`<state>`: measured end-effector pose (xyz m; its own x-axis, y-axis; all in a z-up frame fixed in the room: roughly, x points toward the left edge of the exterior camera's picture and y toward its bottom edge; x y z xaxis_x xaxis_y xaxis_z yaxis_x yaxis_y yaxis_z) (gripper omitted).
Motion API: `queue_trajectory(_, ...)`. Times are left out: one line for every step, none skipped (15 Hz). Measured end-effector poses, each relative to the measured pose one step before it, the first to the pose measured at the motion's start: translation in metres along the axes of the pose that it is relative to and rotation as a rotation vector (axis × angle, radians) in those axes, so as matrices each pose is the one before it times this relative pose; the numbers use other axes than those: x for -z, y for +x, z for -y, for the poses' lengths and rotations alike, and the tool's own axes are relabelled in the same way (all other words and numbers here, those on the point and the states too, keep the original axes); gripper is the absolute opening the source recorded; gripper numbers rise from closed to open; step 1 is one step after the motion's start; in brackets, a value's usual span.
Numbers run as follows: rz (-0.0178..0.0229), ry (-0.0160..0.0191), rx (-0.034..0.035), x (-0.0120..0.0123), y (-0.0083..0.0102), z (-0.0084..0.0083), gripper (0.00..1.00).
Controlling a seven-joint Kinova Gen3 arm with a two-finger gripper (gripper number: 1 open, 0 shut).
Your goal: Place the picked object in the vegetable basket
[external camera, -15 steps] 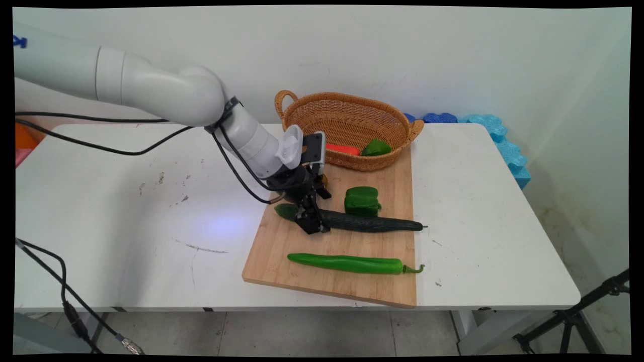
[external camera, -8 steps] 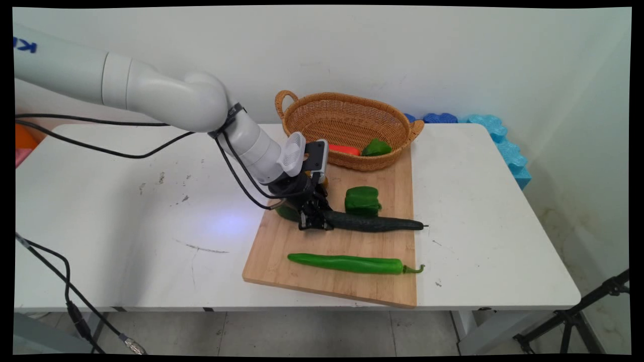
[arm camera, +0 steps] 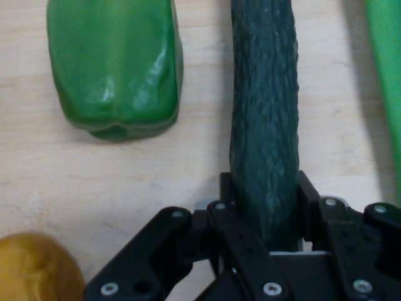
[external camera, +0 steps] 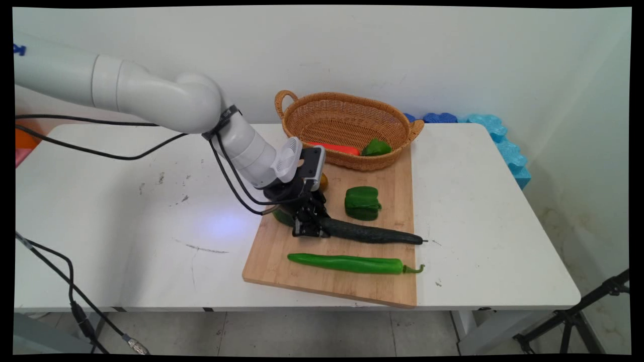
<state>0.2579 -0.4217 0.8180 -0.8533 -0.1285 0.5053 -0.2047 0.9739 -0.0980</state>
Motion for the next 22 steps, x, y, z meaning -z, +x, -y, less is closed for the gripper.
queue_trajectory(-0.00217,0.00035,-0.00619,0.00337,0.00083,-0.00063,0.0)
queue_trajectory(-0.00275,0.00234,-0.0065,0.00437,0.00112,-0.00024,0.0)
queue_trajectory(-0.00319,0.00384,-0.00543,0.00478,0.00174,0.0005,0.0)
queue_trajectory(-0.00317,0.00407,-0.00437,0.00471,0.00156,0.00065,0.0)
queue_trajectory(-0.0035,0.00442,-0.00445,0.00494,0.00196,0.00102,0.0)
queue_trajectory(-0.00474,0.0055,-0.00445,0.0056,0.00268,0.00178,0.0)
queue_trajectory(-0.00368,0.0056,-0.0027,0.0053,0.00198,0.00162,0.0)
queue_trajectory(-0.00457,0.00766,-0.00308,0.00598,0.00266,0.00287,0.0)
queue_trajectory(-0.00439,0.00893,-0.00334,0.006,0.00294,0.00381,0.0)
queue_trajectory(-0.00364,0.0078,-0.0029,0.00529,0.00228,0.00356,0.0)
queue_trajectory(-0.00428,0.01043,-0.00241,0.00628,0.0024,0.00477,0.0)
queue_trajectory(-0.004,0.01028,-0.0033,0.00588,0.00269,0.0056,0.0)
queue_trajectory(-0.00212,0.00918,-0.00355,0.00484,0.0018,0.00498,0.0)
queue_trajectory(-0.00147,0.00807,-0.0014,0.00365,0.00084,0.00377,0.0)
queue_trajectory(-0.00238,0.01107,-0.00352,0.00479,0.00193,0.00659,0.0)
queue_trajectory(-0.0023,0.01256,-0.00317,0.00486,0.00165,0.0074,0.0)
queue_trajectory(-0.00193,0.01601,-0.00315,0.0053,0.00154,0.00949,0.0)
queue_trajectory(0.00002,0.01069,-0.00283,0.00278,0.00081,0.0066,0.0)
queue_trajectory(-0.00008,0.0154,-0.0034,0.00351,0.00077,0.00916,0.0)
queue_trajectory(0.0019,0.01616,-0.00291,0.0026,0.00002,0.00996,0.0)
queue_trajectory(0.00273,0.01447,-0.0031,0.00175,-0.00047,0.00877,0.0)
queue_trajectory(0.00537,0.01955,-0.00374,0.00116,-0.00145,0.01161,0.0)
